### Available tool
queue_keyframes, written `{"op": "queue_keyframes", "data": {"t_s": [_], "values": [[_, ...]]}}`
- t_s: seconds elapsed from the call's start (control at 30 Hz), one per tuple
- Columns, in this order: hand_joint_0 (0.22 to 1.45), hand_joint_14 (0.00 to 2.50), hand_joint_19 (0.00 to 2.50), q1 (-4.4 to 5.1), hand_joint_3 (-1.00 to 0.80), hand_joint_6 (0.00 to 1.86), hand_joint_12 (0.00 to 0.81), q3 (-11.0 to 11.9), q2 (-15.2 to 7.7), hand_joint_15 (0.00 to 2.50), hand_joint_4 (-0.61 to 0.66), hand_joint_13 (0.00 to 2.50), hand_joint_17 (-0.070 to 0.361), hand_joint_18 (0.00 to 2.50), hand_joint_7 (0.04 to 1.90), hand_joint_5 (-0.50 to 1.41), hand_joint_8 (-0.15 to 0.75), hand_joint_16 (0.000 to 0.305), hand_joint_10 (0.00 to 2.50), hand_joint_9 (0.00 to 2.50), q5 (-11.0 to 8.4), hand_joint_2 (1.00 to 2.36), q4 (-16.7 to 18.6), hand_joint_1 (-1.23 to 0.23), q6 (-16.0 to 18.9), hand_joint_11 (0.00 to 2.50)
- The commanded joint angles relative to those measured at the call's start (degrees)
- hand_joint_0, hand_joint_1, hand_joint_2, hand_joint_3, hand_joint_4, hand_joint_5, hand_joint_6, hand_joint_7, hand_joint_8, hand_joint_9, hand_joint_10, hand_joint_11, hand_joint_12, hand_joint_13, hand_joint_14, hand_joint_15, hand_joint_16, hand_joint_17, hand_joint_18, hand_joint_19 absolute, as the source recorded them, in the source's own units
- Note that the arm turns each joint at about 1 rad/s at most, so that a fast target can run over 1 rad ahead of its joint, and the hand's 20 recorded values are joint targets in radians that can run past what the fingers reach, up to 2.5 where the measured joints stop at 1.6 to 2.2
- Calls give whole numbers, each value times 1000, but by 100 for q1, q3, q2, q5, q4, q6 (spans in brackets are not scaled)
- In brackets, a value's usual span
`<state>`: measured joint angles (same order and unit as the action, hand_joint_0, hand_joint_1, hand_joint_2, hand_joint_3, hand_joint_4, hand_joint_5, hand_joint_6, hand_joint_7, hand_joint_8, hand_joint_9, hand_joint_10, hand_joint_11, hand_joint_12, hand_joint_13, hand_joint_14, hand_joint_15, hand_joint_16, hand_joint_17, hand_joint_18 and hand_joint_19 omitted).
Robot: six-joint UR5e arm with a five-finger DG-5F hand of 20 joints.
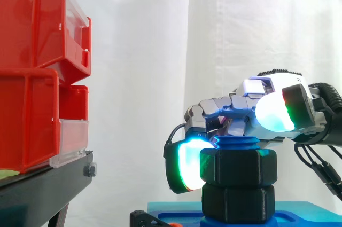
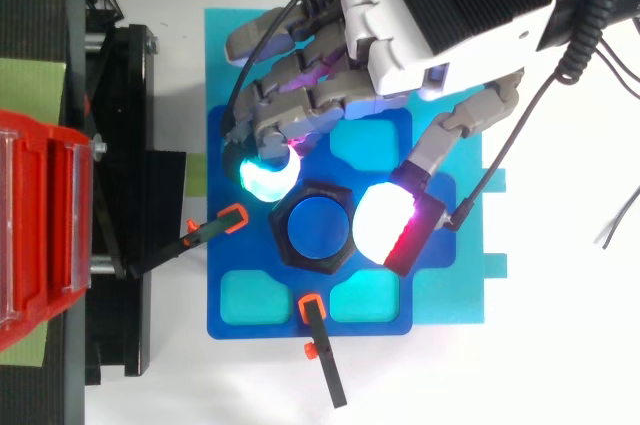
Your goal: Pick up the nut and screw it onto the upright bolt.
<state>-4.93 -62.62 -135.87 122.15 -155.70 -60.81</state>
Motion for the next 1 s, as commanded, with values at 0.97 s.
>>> {"op": "queue_keyframes", "data": {"t_s": [0.97], "values": [[501, 0, 0, -8, -500, 501, 181, -13, -1, 0, 89, 684, 30, 325, 1397, 48, 228, 13, 0, 1090, 11, 1000, 4, -253, 8, 0]]}}
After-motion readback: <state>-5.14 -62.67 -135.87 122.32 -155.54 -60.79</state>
